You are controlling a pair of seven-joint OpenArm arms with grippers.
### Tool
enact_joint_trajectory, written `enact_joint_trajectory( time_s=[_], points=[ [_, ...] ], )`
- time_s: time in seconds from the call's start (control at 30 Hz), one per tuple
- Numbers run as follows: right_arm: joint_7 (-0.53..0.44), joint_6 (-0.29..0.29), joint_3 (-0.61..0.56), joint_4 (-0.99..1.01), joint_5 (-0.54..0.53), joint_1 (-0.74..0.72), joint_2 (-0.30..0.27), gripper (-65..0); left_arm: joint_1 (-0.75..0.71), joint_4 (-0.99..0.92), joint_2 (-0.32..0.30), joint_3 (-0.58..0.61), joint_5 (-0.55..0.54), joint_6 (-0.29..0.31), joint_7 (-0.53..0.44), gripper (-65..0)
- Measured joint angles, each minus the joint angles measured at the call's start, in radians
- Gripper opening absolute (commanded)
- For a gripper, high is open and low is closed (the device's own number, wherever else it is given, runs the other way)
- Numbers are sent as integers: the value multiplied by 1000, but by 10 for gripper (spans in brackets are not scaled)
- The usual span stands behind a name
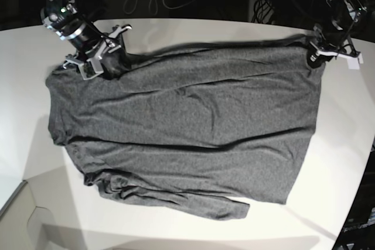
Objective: Layout the t-shirt on the table in an organized manner, then fold the t-shirt properly
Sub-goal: 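Drag the shirt edge with both grippers toward the robot to smooth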
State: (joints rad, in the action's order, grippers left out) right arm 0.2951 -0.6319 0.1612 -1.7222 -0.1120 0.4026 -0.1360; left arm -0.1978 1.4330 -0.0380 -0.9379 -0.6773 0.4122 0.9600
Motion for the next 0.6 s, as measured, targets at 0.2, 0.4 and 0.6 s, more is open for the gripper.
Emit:
enact_joint_trajectory(
  time_s=[0.2, 0.4, 0.6],
  points=[
    [0, 1, -28, 43, 2, 0, 0, -299, 50, -54, 0, 4, -8, 0, 6, -641],
    [0, 1, -56, 65, 0, -4, -1, -299, 65, -32, -19, 4, 21, -10, 30, -648],
    [-1, 3, -96, 67, 0, -6, -1, -299, 84, 31, -44, 2, 45, -19, 57, -648]
  ],
)
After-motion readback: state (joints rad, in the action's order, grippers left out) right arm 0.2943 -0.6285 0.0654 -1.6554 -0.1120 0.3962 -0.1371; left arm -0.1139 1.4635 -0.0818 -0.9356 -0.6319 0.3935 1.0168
